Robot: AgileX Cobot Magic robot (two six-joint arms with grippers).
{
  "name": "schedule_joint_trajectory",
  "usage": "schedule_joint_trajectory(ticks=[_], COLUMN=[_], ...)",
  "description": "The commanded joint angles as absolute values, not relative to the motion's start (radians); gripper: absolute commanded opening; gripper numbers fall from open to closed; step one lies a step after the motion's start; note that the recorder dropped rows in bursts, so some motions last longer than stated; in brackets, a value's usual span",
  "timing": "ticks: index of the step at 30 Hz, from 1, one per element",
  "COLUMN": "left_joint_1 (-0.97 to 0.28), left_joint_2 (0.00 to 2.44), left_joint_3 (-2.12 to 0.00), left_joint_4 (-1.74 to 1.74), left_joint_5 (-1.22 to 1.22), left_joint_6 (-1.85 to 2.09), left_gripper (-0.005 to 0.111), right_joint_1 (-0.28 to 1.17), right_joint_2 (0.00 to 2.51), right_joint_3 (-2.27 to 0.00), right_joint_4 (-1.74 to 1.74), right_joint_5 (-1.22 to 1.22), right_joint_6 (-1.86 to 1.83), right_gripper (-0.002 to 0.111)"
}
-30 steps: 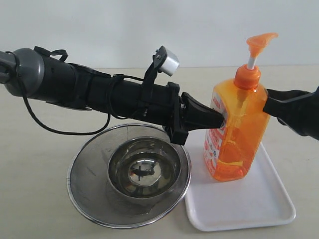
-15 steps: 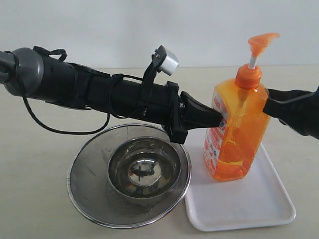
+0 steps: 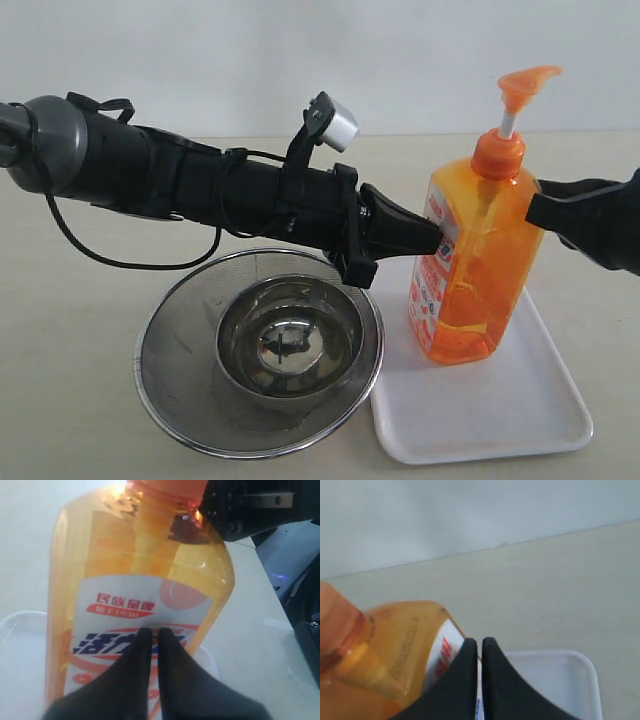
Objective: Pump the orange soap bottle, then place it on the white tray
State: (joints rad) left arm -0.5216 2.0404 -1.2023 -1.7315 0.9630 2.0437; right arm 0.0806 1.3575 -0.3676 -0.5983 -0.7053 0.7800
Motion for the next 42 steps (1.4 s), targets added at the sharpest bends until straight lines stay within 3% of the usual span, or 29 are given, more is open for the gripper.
schedule_joint_trajectory(ticks=[1,21,42], left_joint_1=[-0.519,-0.409,-0.405], left_joint_2=[2.038,1.99,1.844], left_joint_3=[-1.207,-1.152,-0.966], left_joint_4=[-1.739,-1.74,-1.744], left_joint_5=[0.95,1.08,1.076], left_joint_6=[2.05,2.054,2.089], left_gripper=[0.005,0.005,0.005], right_joint_1=[0.08,0.08,0.08], right_joint_2=[1.359,1.359,1.359], right_joint_3=[-0.371,-0.32,-0.313], right_joint_4=[-0.609,-0.349,-0.241], right_joint_5=[-0.662,-0.691,-0.614], right_joint_6=[0.769,0.571,0.516], right_gripper=[0.0,0.0,0.0])
